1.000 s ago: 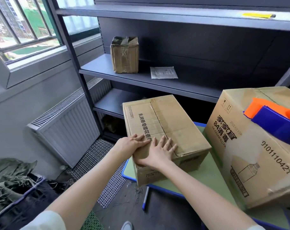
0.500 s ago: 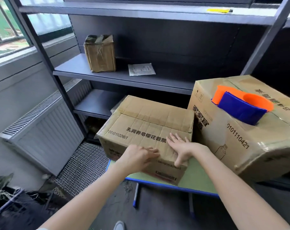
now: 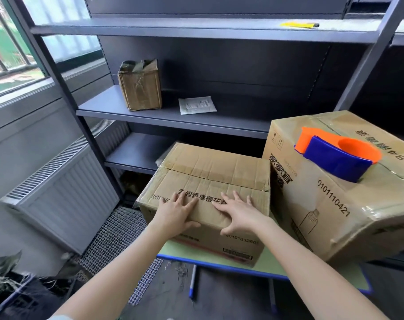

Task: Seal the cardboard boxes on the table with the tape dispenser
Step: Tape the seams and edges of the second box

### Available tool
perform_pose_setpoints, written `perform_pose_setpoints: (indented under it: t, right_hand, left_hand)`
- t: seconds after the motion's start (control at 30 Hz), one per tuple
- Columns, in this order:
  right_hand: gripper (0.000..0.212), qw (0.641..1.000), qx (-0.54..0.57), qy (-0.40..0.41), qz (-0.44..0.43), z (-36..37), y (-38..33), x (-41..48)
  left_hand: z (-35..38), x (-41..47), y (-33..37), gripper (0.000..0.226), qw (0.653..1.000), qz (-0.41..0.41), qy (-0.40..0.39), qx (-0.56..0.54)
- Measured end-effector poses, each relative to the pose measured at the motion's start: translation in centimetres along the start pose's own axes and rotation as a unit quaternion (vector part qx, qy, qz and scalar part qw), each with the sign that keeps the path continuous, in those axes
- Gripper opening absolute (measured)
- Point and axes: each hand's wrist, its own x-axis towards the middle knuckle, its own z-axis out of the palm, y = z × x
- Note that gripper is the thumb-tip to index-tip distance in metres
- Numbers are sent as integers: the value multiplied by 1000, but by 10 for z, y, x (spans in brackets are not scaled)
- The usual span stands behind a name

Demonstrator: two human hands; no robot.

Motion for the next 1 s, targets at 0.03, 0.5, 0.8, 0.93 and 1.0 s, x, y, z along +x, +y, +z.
perform_pose_setpoints:
  t: [0.03,0.5,0.8,0.93,1.0]
  right_hand:
    - [91,1000,0,-5,-4,-1,4,0]
    - [74,998,63,-3,-26,-13,32,-9]
    - [40,943,77,321,31,-74,62,-66]
    - [18,867,-11,497,35,-98,85,-92]
    - [10,825,-71,556,68,-103,97,-98]
  left_hand:
    - [1,-1,4,80,1000,-5,4,6]
    - [-11,-3,25,67,998,0,49,28]
    - [-85,37,75,41,964,80,246,-59]
    - [-122,73,110,38,922,126,297,-213]
    - [-139,87,127,36,878,156,286,-352]
